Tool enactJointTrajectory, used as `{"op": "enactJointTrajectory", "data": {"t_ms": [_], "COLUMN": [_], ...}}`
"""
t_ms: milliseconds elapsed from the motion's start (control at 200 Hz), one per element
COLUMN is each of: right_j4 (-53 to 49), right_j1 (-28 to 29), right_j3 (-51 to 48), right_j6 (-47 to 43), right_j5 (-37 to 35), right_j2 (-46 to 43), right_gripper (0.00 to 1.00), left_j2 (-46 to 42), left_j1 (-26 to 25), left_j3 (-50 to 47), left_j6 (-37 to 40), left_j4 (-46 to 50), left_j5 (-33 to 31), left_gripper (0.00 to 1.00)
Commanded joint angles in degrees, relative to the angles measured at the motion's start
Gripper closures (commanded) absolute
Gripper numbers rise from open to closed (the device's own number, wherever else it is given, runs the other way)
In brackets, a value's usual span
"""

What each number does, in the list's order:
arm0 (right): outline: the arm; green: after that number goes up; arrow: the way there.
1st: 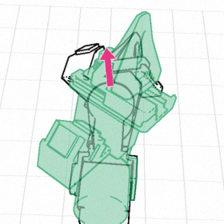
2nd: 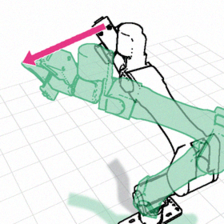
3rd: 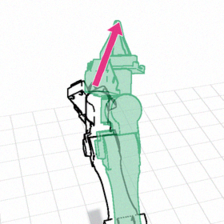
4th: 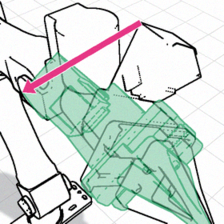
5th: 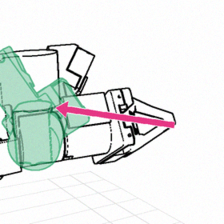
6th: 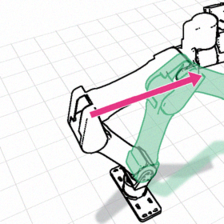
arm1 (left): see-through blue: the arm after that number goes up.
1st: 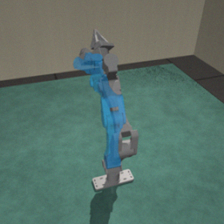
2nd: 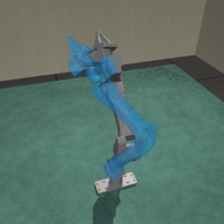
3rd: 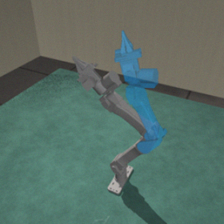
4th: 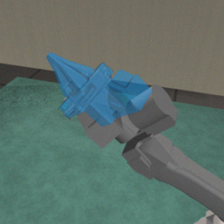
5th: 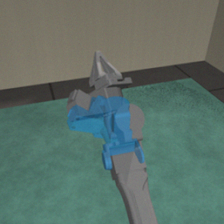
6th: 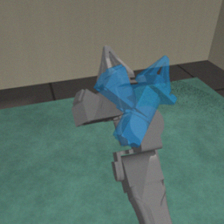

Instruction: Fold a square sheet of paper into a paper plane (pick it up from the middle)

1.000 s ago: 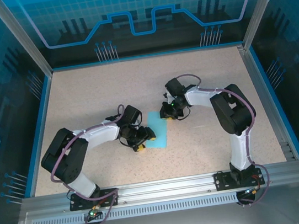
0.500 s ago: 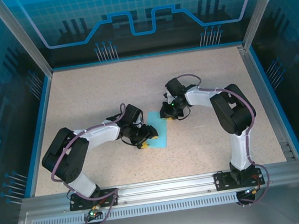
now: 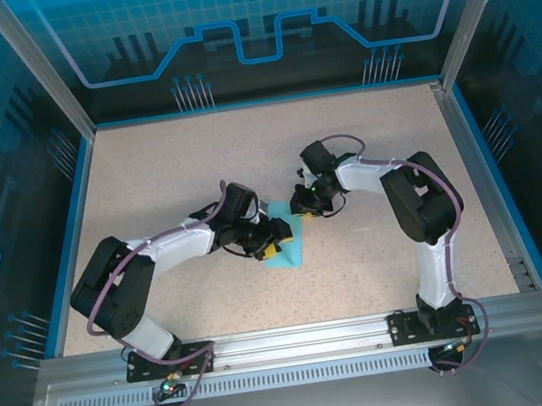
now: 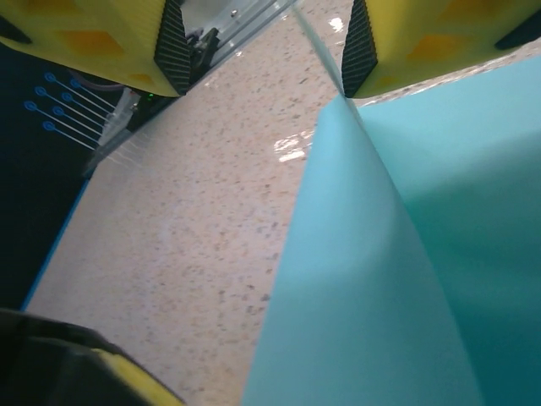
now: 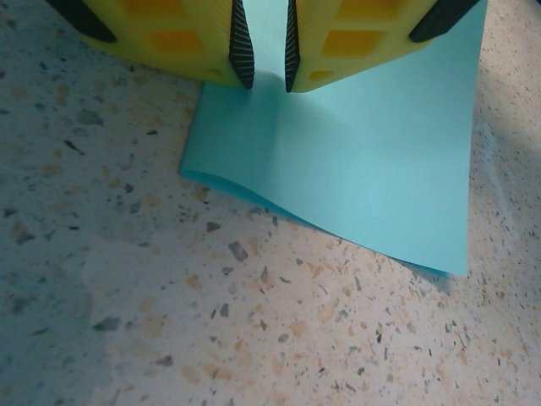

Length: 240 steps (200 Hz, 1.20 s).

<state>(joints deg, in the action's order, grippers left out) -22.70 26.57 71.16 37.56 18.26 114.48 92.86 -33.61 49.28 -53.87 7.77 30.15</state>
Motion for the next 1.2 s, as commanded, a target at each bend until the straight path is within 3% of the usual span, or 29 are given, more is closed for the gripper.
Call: {"op": "enactJointTrajectory", "data": {"t_ms": [0, 385, 525, 740, 990, 1196], "right_j4": [-2.97, -0.46, 2.56, 0.58, 0.51, 2.42], "right_j1": [-0.41, -1.59, -3.25, -3.45, -2.55, -0.26], "right_j3": [-1.37, -2.45, -4.88, -11.20, -17.71, -17.89], "right_j6": [0.23, -0.81, -0.77, -3.10, -3.46, -3.05], "right_j5": [-3.37, 3.56, 10.59, 11.48, 12.81, 13.45], "right_j2": [4.88, -0.20, -6.81, -15.73, -18.96, -16.77], "right_gripper": [0.77, 0.76, 0.71, 0.56, 0.54, 0.60], "left_j2": [1.95, 7.87, 8.74, 9.00, 8.83, 8.74], "left_j1": [-0.45, -0.47, -0.48, -0.42, -0.46, -0.49], "left_j3": [2.62, 3.99, 3.73, 3.07, 2.49, 2.32], "left_j6": [-0.08, -0.28, -0.09, 0.02, -0.27, -0.49], "left_j4": [-3.34, -5.47, -5.13, -3.96, -3.53, -3.55], "left_j5": [3.14, 0.39, -1.14, -3.21, -4.75, -5.19], "left_gripper": [0.46, 0.43, 0.51, 0.62, 0.71, 0.74]}}
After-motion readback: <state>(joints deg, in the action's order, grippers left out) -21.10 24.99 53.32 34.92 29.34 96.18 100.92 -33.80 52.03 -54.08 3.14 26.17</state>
